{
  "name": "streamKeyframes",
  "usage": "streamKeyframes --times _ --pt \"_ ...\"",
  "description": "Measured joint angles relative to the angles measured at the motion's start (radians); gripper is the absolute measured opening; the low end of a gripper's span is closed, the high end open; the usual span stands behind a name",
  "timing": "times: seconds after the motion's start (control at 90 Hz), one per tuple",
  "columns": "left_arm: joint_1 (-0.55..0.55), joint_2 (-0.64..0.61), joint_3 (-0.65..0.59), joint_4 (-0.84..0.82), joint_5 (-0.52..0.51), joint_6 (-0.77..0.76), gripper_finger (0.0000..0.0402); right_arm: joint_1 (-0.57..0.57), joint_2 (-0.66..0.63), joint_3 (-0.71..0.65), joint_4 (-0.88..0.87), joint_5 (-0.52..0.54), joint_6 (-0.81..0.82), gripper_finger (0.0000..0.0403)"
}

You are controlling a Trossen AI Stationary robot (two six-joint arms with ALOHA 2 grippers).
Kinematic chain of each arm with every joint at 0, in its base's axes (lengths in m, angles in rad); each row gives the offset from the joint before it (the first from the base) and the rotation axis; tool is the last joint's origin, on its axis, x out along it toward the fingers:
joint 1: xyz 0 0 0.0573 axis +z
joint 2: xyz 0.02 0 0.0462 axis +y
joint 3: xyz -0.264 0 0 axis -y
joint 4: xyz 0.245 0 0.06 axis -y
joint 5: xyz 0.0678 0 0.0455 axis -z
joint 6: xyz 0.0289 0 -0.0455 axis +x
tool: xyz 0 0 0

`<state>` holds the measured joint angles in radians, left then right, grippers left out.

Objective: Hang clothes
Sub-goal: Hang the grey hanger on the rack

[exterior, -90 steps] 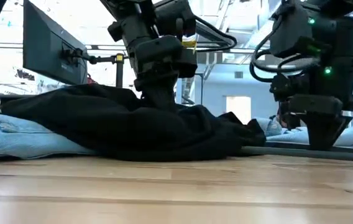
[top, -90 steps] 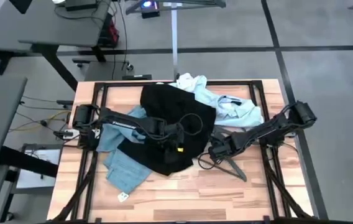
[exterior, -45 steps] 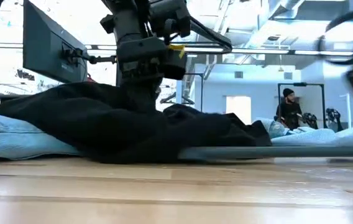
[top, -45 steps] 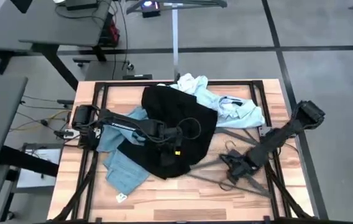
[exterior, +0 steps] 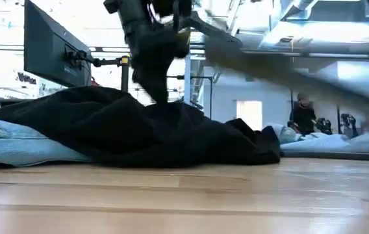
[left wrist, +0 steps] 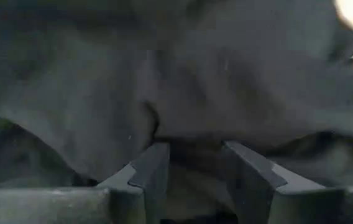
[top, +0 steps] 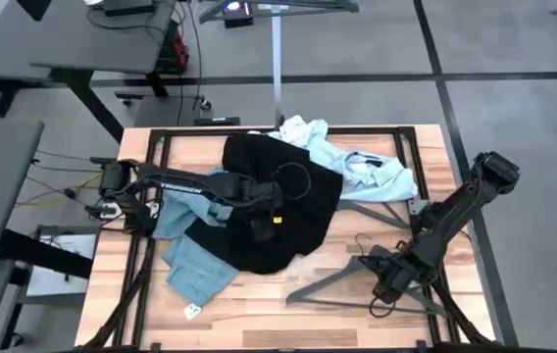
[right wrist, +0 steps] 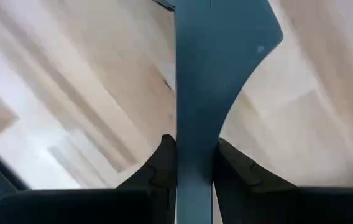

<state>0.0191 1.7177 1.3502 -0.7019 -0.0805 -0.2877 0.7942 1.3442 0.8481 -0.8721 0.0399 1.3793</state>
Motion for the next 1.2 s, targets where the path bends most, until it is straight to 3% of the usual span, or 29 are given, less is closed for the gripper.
streamKeyframes --times 0.078,0.356,0.533,0.678,0.878,1.2 --pt "0.001 -0.035 0.045 0.000 0.037 -0.011 0.0130 -0.006 -0.013 0.076 -0.055 0.072 -0.063 0.0056" --pt "0.028 -0.176 0.207 0.009 0.328 -0.109 0.0130 -0.079 -0.014 0.265 -0.237 0.401 -0.365 0.0056" --pt "0.029 -0.235 0.223 0.021 0.339 -0.232 0.0130 -0.194 -0.014 0.271 -0.244 0.551 -0.461 0.0056" --pt "0.009 -0.216 0.216 0.002 0.338 -0.320 0.0130 -0.291 -0.014 0.271 -0.169 0.645 -0.594 0.0056" --pt "0.006 -0.179 0.216 0.013 0.338 -0.426 0.0130 -0.398 -0.014 0.271 -0.027 0.660 -0.791 0.0056" --pt "0.006 -0.161 0.216 0.024 0.338 -0.435 0.0130 -0.470 -0.014 0.271 0.080 0.663 -0.891 0.0056"
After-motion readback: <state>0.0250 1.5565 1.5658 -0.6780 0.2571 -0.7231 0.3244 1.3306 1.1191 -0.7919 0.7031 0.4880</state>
